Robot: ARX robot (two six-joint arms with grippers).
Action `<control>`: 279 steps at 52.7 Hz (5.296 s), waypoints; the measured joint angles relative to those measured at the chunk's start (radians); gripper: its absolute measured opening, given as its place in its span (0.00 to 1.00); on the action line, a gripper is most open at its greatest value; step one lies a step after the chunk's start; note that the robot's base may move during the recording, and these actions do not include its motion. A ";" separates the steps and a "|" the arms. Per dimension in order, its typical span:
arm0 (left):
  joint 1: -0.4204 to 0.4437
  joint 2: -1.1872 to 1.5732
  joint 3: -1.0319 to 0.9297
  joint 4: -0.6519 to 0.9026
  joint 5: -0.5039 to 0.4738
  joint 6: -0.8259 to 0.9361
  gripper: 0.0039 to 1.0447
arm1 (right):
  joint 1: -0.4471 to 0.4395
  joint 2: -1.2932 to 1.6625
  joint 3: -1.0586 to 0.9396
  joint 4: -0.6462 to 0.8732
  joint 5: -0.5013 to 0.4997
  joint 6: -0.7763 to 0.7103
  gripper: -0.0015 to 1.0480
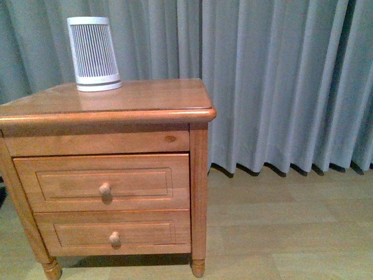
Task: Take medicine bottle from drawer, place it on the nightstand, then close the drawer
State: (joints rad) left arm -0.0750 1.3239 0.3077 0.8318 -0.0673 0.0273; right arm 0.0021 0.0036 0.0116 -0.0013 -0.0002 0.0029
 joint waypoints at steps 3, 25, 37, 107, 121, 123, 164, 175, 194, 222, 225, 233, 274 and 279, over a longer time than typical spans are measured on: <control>-0.026 0.142 0.077 0.060 -0.016 0.019 0.94 | 0.000 0.000 0.000 0.000 0.000 0.000 0.93; -0.113 0.591 0.443 0.105 -0.026 0.051 0.94 | 0.000 0.000 0.000 0.000 0.000 0.000 0.93; -0.105 0.755 0.605 0.058 0.006 0.026 0.94 | 0.000 0.000 0.000 0.000 0.000 0.000 0.93; -0.039 1.137 1.019 -0.048 0.034 -0.066 0.94 | 0.000 0.000 0.000 0.000 0.000 0.000 0.93; -0.033 1.147 1.046 -0.061 0.030 -0.073 0.94 | 0.000 0.000 0.000 0.000 0.000 0.000 0.93; -0.032 1.148 1.048 -0.062 0.030 -0.073 0.94 | 0.000 0.000 0.000 0.000 0.000 0.000 0.93; -0.029 1.141 1.010 -0.015 0.046 -0.082 0.25 | 0.000 0.000 0.000 0.000 0.000 0.000 0.93; -0.044 1.072 0.855 0.058 0.028 -0.079 0.25 | 0.000 0.000 0.000 0.000 0.000 0.000 0.93; -0.092 0.845 0.453 0.099 -0.020 -0.027 0.24 | 0.000 0.000 0.000 0.000 0.000 0.000 0.93; -0.119 0.658 0.216 0.030 -0.034 -0.020 0.24 | 0.000 0.000 0.000 0.000 0.000 0.000 0.93; -0.119 0.647 0.209 0.012 -0.034 -0.017 0.26 | 0.000 0.000 0.000 0.000 0.000 0.000 0.93; -0.122 0.634 0.172 -0.005 -0.010 -0.004 0.57 | 0.000 0.000 0.000 0.000 0.000 0.000 0.93; -0.060 -0.154 0.066 -0.251 0.073 0.040 0.94 | 0.000 0.000 0.000 0.000 0.000 0.000 0.93; -0.060 -0.317 0.032 -0.357 0.072 0.040 0.94 | 0.000 0.000 0.000 0.000 0.000 0.000 0.93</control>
State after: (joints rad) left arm -0.1345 1.0069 0.3401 0.4744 0.0051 0.0677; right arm 0.0021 0.0032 0.0116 -0.0013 0.0002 0.0029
